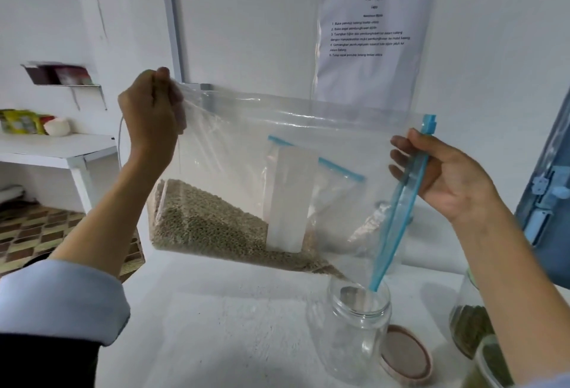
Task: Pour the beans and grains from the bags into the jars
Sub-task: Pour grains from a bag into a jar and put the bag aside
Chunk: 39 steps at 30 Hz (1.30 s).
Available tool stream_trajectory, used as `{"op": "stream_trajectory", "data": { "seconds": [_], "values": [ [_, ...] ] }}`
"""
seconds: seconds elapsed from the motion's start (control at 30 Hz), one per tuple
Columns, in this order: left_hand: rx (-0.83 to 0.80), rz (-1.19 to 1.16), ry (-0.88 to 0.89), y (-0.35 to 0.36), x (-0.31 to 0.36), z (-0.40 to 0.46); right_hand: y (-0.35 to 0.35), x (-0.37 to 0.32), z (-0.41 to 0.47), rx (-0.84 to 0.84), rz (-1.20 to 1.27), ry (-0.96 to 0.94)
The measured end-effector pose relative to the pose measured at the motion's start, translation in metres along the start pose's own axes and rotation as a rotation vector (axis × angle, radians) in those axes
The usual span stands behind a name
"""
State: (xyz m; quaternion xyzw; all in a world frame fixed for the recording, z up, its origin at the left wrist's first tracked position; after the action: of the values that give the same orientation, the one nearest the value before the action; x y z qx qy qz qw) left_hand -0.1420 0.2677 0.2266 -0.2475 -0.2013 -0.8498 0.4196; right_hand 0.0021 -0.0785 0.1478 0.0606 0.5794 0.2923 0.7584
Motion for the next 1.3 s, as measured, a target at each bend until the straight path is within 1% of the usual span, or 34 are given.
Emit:
{"op": "stream_trajectory", "data": {
  "seconds": [0.1, 0.17, 0.27, 0.43, 0.57, 0.67, 0.73, 1.07, 1.17, 1.23, 1.3],
  "values": [
    [-0.114, 0.027, -0.070, 0.005, 0.004, 0.006, -0.006, -0.002, 0.001, 0.024, -0.007, -0.017],
    [-0.160, 0.010, -0.112, 0.006, 0.005, 0.009, -0.008, -0.005, 0.001, 0.039, -0.026, -0.039],
    [-0.163, 0.014, -0.146, 0.006, 0.009, 0.011, -0.007, -0.006, 0.001, 0.050, -0.060, -0.050],
    [-0.147, -0.050, -0.283, 0.009, 0.011, 0.017, -0.003, -0.009, -0.006, 0.102, -0.125, -0.091],
    [-0.030, -0.042, -0.272, 0.005, 0.010, 0.017, 0.001, -0.009, -0.012, 0.123, -0.129, -0.091],
    [0.074, -0.110, -0.304, 0.005, 0.009, 0.015, 0.004, -0.010, -0.016, 0.157, -0.109, -0.104],
    [0.110, -0.145, -0.307, 0.006, 0.012, 0.014, 0.004, -0.010, -0.018, 0.186, -0.103, -0.123],
    [0.170, -0.098, -0.169, 0.000, 0.023, 0.016, 0.005, -0.013, -0.030, 0.188, -0.141, -0.178],
    [0.171, -0.114, -0.156, -0.001, 0.023, 0.014, 0.004, -0.013, -0.033, 0.172, -0.126, -0.195],
    [0.164, -0.134, -0.148, -0.001, 0.026, 0.014, 0.000, -0.014, -0.034, 0.191, -0.188, -0.231],
    [0.161, -0.167, -0.143, 0.000, 0.030, 0.015, -0.002, -0.018, -0.034, 0.211, -0.279, -0.306]
  ]
}}
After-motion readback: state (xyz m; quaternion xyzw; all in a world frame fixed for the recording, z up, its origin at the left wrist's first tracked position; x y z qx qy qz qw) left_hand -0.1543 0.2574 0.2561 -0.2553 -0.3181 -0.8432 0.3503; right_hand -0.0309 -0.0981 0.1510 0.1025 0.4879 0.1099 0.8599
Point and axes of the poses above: each hand's wrist, its own z-axis towards the middle knuckle, its own y-axis out of the palm, x = y × z, the point moved 7 cm from there along z, towards the middle knuckle, and after that the axes turned 7 degrees about -y, right-handed, at the moved point
